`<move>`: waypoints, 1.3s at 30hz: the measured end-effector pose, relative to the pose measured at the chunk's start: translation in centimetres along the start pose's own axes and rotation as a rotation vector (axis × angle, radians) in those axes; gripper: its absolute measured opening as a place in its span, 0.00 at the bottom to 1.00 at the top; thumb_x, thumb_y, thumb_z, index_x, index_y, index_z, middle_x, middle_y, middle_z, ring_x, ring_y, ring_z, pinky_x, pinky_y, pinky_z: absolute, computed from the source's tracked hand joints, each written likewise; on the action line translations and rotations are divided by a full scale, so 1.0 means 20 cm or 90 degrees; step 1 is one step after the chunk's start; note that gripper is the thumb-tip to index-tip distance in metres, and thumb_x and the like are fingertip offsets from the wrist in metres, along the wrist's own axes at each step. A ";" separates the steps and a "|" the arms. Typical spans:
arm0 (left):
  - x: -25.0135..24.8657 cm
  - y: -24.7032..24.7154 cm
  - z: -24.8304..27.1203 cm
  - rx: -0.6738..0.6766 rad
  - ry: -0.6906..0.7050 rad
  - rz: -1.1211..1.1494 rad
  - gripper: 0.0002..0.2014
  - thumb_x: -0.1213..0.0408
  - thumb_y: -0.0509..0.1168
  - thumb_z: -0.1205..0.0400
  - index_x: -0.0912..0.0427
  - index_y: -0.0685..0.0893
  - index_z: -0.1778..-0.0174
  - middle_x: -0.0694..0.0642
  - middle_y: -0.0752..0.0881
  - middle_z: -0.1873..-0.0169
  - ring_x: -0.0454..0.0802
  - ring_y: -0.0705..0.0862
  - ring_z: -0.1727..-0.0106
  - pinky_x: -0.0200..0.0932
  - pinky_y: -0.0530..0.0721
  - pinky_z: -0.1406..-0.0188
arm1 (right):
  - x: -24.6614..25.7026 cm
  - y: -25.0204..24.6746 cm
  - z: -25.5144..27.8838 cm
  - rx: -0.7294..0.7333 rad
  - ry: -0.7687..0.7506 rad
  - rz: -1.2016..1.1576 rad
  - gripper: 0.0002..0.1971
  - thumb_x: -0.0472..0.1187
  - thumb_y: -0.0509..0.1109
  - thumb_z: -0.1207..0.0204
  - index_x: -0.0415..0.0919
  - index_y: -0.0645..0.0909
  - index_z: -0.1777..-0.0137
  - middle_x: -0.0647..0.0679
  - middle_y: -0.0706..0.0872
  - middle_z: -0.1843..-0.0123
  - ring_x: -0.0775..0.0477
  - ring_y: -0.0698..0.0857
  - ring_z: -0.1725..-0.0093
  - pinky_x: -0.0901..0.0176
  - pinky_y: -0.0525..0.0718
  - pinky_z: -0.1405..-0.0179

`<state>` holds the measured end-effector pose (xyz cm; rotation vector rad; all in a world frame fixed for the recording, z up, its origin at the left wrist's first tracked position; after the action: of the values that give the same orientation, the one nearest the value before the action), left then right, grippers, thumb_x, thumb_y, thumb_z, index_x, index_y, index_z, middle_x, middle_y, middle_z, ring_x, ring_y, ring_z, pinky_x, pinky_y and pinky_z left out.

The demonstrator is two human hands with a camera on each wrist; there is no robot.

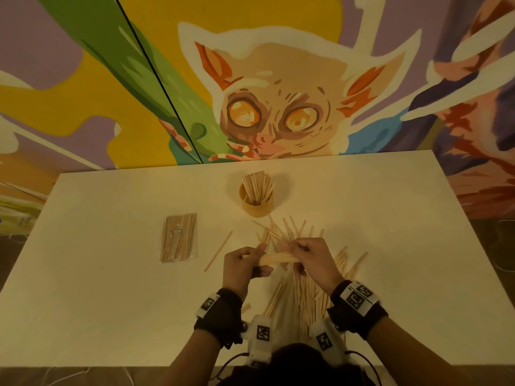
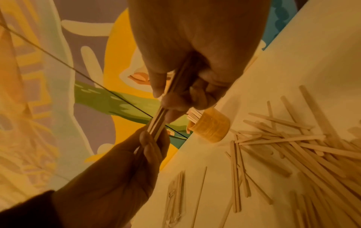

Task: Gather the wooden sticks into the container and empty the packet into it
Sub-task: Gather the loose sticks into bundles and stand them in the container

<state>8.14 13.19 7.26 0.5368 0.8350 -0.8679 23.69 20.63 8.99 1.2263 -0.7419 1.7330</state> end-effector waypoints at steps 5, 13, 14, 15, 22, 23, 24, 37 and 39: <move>0.00 0.00 -0.02 -0.002 0.008 0.031 0.11 0.67 0.71 0.21 0.74 0.87 0.60 0.67 0.87 0.66 0.54 0.85 0.76 0.43 0.89 0.70 | 0.00 -0.01 0.00 -0.024 0.007 -0.048 0.13 0.40 0.71 0.19 0.30 0.88 0.58 0.36 0.88 0.71 0.44 0.77 0.82 0.63 0.72 0.84; -0.01 0.05 0.00 0.042 -0.050 0.088 0.06 0.67 0.67 0.18 0.67 0.86 0.52 0.61 0.91 0.63 0.56 0.89 0.69 0.43 0.86 0.73 | 0.00 -0.02 -0.03 -0.083 -0.023 0.009 0.17 0.44 0.71 0.19 0.32 0.86 0.65 0.39 0.80 0.78 0.49 0.72 0.85 0.62 0.70 0.84; -0.01 0.04 0.00 0.049 -0.066 0.088 0.07 0.66 0.67 0.18 0.67 0.86 0.52 0.61 0.91 0.63 0.56 0.89 0.69 0.42 0.85 0.75 | 0.01 -0.02 -0.03 -0.083 -0.029 0.010 0.16 0.43 0.71 0.19 0.33 0.86 0.65 0.39 0.80 0.78 0.50 0.71 0.85 0.63 0.70 0.84; -0.01 0.04 -0.01 0.055 -0.080 0.085 0.09 0.63 0.67 0.17 0.67 0.87 0.54 0.62 0.90 0.64 0.55 0.88 0.70 0.41 0.84 0.76 | 0.01 -0.01 -0.04 -0.085 -0.032 0.012 0.16 0.43 0.71 0.19 0.33 0.86 0.66 0.39 0.79 0.78 0.51 0.71 0.85 0.64 0.69 0.84; -0.01 0.03 -0.06 0.018 -0.063 0.096 0.12 0.63 0.69 0.20 0.70 0.88 0.60 0.63 0.88 0.71 0.50 0.85 0.75 0.39 0.84 0.74 | -0.01 0.01 -0.09 -0.108 -0.025 -0.026 0.16 0.41 0.71 0.19 0.30 0.85 0.64 0.45 0.76 0.80 0.53 0.70 0.85 0.66 0.69 0.85; -0.01 0.03 -0.07 0.015 -0.053 0.105 0.11 0.64 0.69 0.20 0.69 0.89 0.61 0.63 0.89 0.71 0.49 0.86 0.75 0.39 0.86 0.73 | -0.02 0.00 -0.10 -0.121 -0.019 -0.033 0.16 0.42 0.72 0.20 0.30 0.85 0.64 0.47 0.75 0.80 0.54 0.69 0.84 0.66 0.68 0.84; -0.02 0.03 -0.08 0.013 -0.043 0.114 0.10 0.65 0.68 0.19 0.68 0.89 0.61 0.62 0.90 0.69 0.49 0.86 0.75 0.39 0.86 0.73 | -0.03 0.00 -0.12 -0.129 -0.014 -0.036 0.16 0.42 0.72 0.20 0.30 0.84 0.65 0.49 0.74 0.81 0.54 0.69 0.84 0.66 0.67 0.84; -0.07 -0.01 -0.31 0.034 -0.061 0.134 0.13 0.59 0.63 0.15 0.64 0.88 0.50 0.61 0.91 0.60 0.50 0.89 0.61 0.39 0.84 0.72 | 0.10 0.03 -0.51 -0.056 -0.010 0.060 0.16 0.40 0.75 0.22 0.31 0.81 0.68 0.52 0.76 0.80 0.59 0.70 0.82 0.68 0.70 0.80; -0.10 -0.03 -0.36 0.046 -0.070 0.124 0.14 0.55 0.62 0.15 0.62 0.87 0.46 0.61 0.91 0.53 0.52 0.90 0.54 0.39 0.83 0.73 | 0.15 0.01 -0.64 -0.049 -0.021 0.107 0.16 0.41 0.75 0.22 0.36 0.81 0.70 0.59 0.75 0.82 0.60 0.70 0.82 0.63 0.72 0.77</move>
<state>3.98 18.91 4.78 0.6168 0.6414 -0.7438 17.62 32.12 7.59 1.1702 -0.9453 1.8061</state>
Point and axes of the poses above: each hand's wrist, its own z-axis away from the middle knuckle, its own y-axis out of the palm, x = y × z, the point moved 4 cm from there along -z, towards the middle knuckle
